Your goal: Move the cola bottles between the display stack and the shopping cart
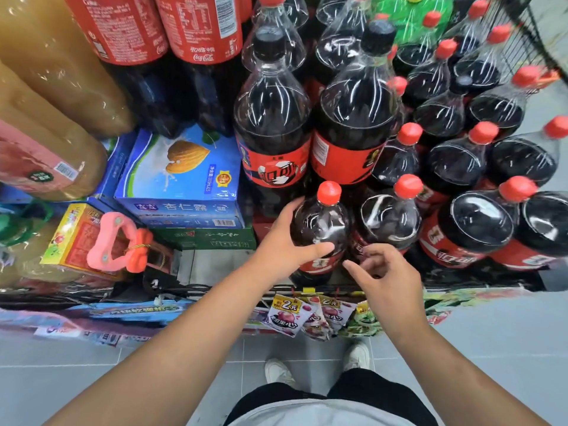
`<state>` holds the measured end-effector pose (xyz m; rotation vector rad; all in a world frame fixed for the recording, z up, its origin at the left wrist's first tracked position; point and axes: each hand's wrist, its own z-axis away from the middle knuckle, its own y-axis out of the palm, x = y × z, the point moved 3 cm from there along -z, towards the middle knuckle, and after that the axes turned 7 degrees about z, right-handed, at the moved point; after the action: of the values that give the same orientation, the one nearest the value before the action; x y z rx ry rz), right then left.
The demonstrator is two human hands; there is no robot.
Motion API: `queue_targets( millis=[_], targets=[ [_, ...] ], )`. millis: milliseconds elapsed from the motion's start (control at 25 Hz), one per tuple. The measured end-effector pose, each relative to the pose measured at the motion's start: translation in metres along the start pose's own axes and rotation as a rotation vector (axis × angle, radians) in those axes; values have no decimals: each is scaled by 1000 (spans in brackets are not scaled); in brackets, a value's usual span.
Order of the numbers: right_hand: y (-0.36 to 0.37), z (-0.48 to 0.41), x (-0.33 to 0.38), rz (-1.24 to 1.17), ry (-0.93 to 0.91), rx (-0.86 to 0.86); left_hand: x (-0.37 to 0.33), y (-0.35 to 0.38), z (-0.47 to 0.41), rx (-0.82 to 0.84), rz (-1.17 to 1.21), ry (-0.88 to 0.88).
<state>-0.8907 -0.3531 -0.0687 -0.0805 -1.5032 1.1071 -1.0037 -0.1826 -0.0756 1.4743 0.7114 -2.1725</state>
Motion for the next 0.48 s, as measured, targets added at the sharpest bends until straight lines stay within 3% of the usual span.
queue_targets(
  millis=[240,360,480],
  targets=[
    [-29,-9,-11,177,39,-151,5,8,3,-95,-138,24],
    [-29,-17,-17,192,41,-87,11,12,6,-94,-115,16],
    [-23,-30,-20,56,14,-31,9,16,7,-151,-84,19]
  ],
)
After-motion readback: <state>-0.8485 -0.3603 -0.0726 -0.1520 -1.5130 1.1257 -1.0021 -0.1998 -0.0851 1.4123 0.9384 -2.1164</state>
